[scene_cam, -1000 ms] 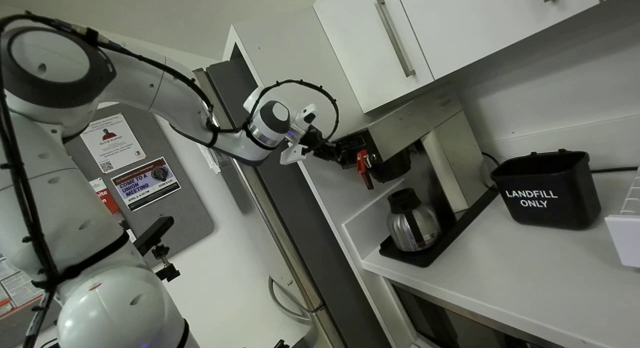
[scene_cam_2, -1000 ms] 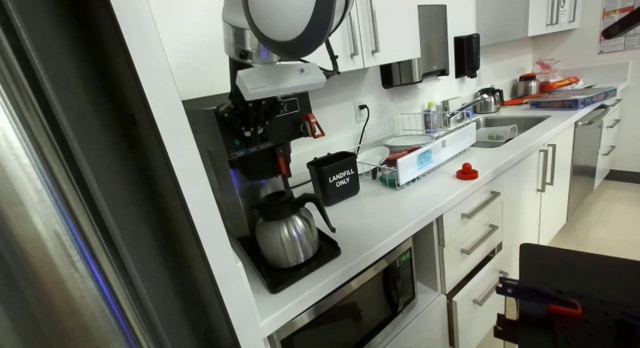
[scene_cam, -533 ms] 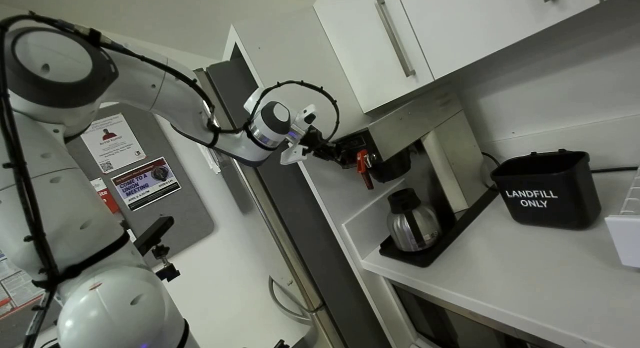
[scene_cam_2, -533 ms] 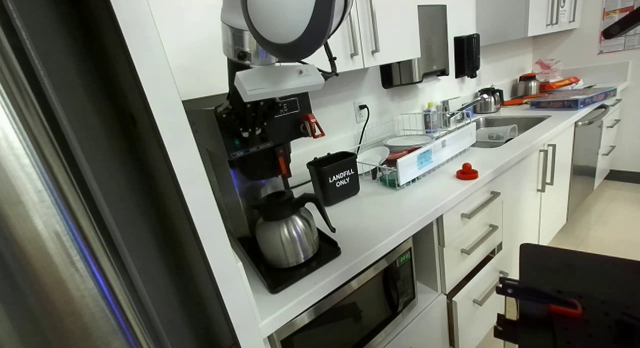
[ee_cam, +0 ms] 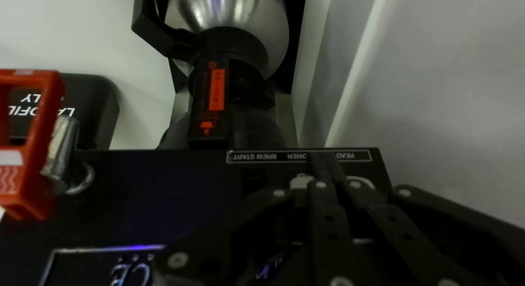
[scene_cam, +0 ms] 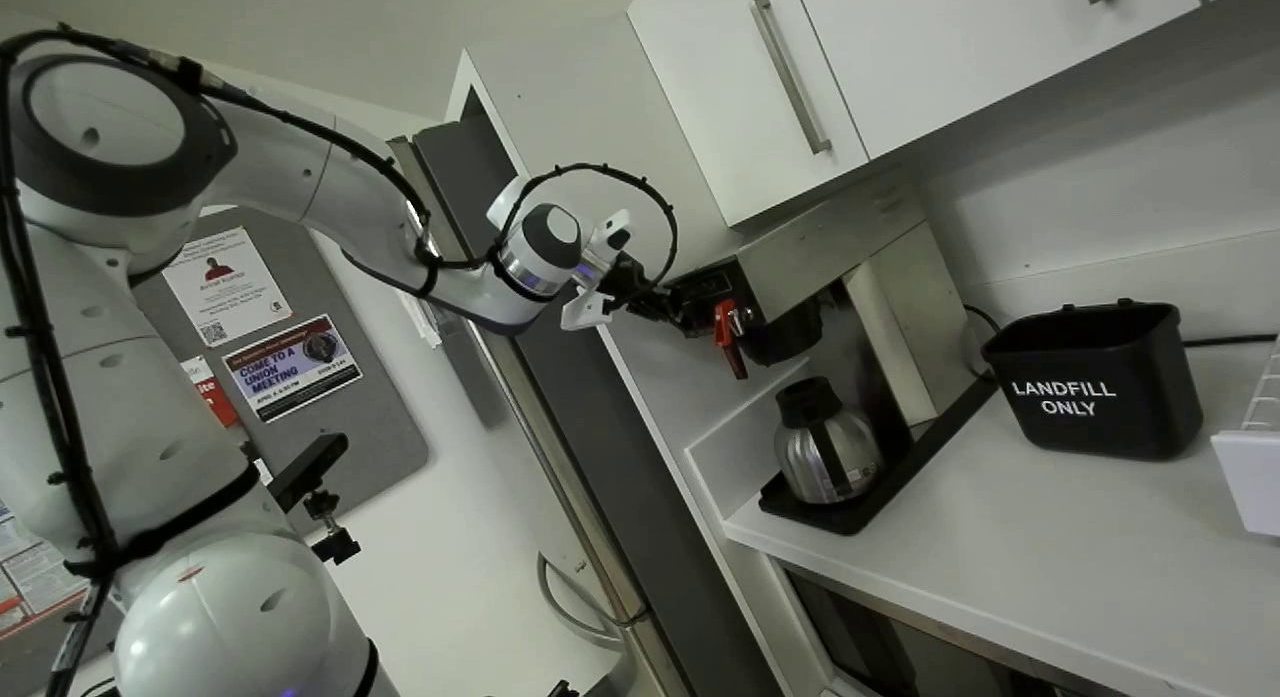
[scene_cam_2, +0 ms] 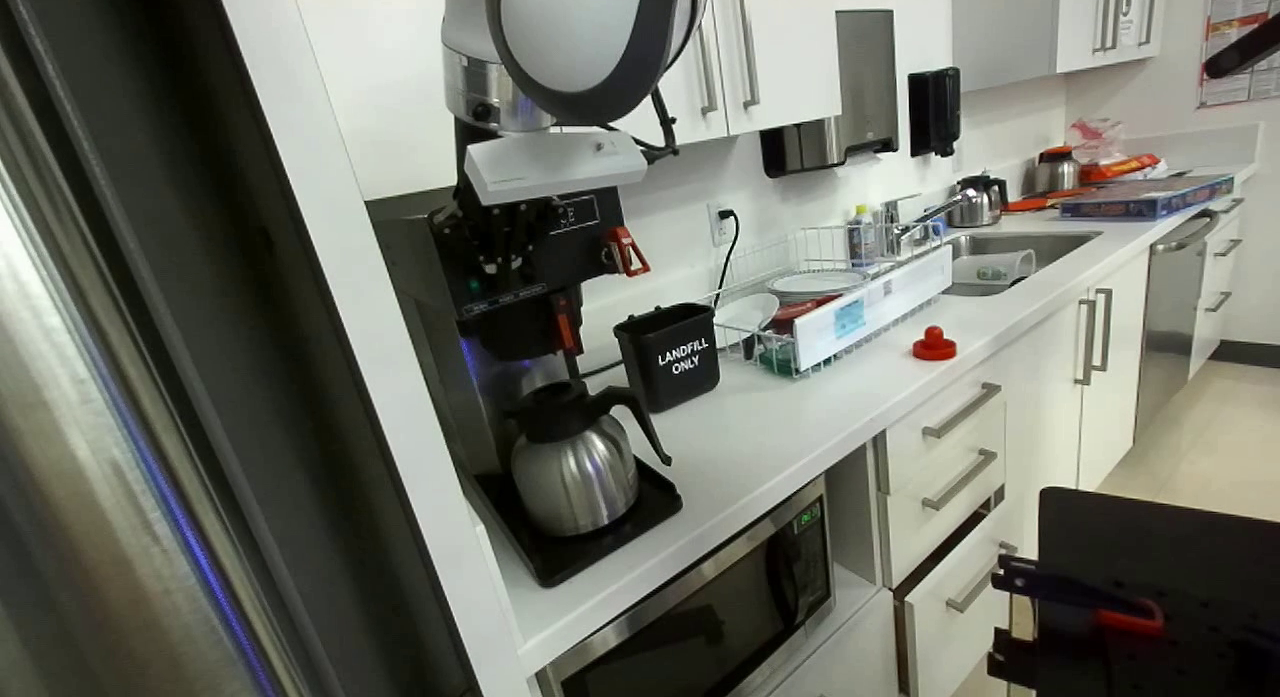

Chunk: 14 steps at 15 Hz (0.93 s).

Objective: Flick the switch on the machine on

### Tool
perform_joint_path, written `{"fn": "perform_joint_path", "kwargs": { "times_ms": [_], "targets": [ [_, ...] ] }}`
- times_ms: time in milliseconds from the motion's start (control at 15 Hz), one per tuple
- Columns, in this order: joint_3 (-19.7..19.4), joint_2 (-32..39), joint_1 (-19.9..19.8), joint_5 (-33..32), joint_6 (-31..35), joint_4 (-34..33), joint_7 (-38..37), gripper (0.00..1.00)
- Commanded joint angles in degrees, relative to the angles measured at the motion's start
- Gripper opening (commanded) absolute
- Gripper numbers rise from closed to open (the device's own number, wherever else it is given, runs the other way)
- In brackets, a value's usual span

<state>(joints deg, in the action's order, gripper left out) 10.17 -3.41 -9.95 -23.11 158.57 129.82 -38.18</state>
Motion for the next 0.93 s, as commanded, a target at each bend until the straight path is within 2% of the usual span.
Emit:
{"fn": "perform_joint_path", "kwargs": {
  "times_ms": [0, 533, 867],
  "targets": [
    [-0.7, -0.5, -1.4, -4.2, 3.1, -1.5, -4.8, 0.00],
    [-1.5, -3.0, -2.1, -8.0, 3.8, -1.0, -11.7, 0.00],
    [-1.4, -4.2, -0.1, -1.7, 1.4, 1.1, -6.9, 0.00]
  ]
}}
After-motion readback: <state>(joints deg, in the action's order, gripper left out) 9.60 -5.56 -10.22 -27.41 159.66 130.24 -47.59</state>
